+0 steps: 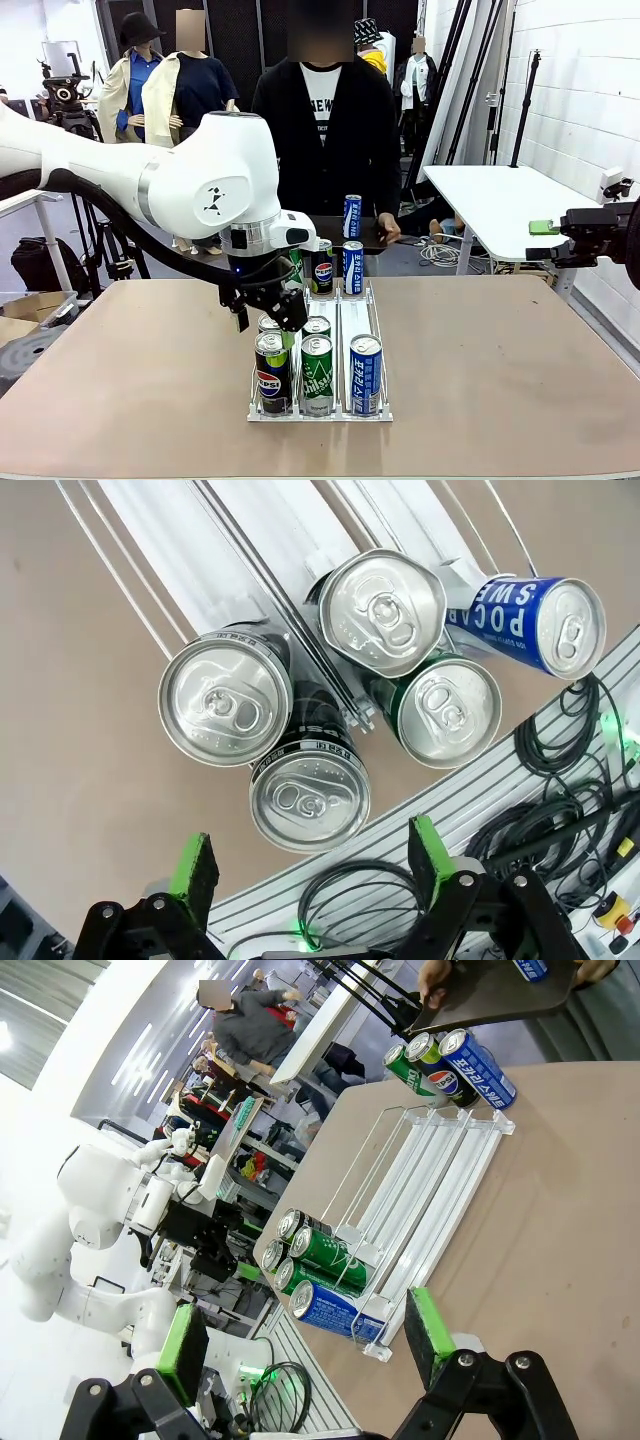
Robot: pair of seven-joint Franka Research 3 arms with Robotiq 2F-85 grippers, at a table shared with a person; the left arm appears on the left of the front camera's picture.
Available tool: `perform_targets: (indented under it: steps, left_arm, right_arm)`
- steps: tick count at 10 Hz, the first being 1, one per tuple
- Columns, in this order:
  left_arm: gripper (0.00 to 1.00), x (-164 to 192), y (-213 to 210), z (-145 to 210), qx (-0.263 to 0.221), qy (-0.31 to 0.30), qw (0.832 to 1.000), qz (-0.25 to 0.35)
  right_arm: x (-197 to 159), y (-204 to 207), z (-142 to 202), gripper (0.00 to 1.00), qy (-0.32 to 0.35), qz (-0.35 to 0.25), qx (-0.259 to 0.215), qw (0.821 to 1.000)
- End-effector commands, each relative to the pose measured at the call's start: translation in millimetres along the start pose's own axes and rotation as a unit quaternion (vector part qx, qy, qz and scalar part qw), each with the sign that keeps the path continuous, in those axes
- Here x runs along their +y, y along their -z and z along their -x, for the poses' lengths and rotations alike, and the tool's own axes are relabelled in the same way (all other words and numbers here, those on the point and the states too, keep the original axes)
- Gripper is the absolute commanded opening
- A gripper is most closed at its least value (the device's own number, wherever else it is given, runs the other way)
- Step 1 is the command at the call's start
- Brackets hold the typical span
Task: Retrieve and hand over the desired beverage to the person.
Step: Pick up another can of the same type that the person held from the Automatic Can Dispenser.
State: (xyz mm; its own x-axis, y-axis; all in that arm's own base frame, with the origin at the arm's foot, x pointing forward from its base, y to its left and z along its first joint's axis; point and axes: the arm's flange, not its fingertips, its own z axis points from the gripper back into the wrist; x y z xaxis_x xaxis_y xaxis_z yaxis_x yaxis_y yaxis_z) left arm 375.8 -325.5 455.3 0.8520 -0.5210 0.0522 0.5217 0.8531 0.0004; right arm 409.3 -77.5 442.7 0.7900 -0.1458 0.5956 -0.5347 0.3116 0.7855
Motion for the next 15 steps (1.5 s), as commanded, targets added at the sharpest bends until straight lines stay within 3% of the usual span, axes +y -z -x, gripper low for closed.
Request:
perform_targets:
  steps: [1, 15]
  left_arm:
    - [1.0, -7, 7, -1, -0.011, -0.015, 1.0, -0.01]
    - [1.0, -3, 48, -5, -0.001, -0.046, 0.999, -0.01]
  right_arm:
    - [1, 0, 0, 1.0, -0.001, -0.005, -0.004, 1.0]
    - [1, 0, 0, 1.0, -0.001, -0.005, -0.004, 1.0]
